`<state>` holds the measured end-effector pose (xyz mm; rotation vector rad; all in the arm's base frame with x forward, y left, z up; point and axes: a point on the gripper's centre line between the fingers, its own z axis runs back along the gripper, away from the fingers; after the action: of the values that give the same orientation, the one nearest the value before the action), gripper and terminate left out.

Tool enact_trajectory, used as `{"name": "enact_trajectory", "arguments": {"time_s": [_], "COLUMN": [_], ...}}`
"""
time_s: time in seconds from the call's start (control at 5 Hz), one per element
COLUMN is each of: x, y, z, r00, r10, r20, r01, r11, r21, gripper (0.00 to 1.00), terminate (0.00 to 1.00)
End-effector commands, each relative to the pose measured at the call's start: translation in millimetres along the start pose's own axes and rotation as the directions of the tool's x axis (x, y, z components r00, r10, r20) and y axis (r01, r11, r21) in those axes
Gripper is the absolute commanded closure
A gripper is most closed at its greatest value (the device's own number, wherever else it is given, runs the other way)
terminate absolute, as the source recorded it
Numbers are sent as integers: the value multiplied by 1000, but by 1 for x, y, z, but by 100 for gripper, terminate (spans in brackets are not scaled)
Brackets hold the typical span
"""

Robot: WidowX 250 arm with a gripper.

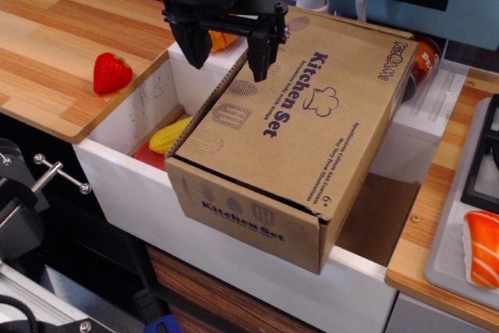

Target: Open brown1fbox flap

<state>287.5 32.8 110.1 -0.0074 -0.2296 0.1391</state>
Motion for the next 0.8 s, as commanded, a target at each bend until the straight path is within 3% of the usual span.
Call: {"name": "enact_trajectory", "arguments": {"time_s": [0.0,0.2,0.6], "x": [0,-4,-10], "y": [0,-5,-7], "z": [0,-9,-16], "r00": [1000,1000,999], "r10": [0,-26,-33], "r20": [0,1,14], "r01": [0,26,34], "r11": [1000,998,995], "r21": [0,-56,-93], "gripper": [0,0,0], "terminate": [0,0,0]}}
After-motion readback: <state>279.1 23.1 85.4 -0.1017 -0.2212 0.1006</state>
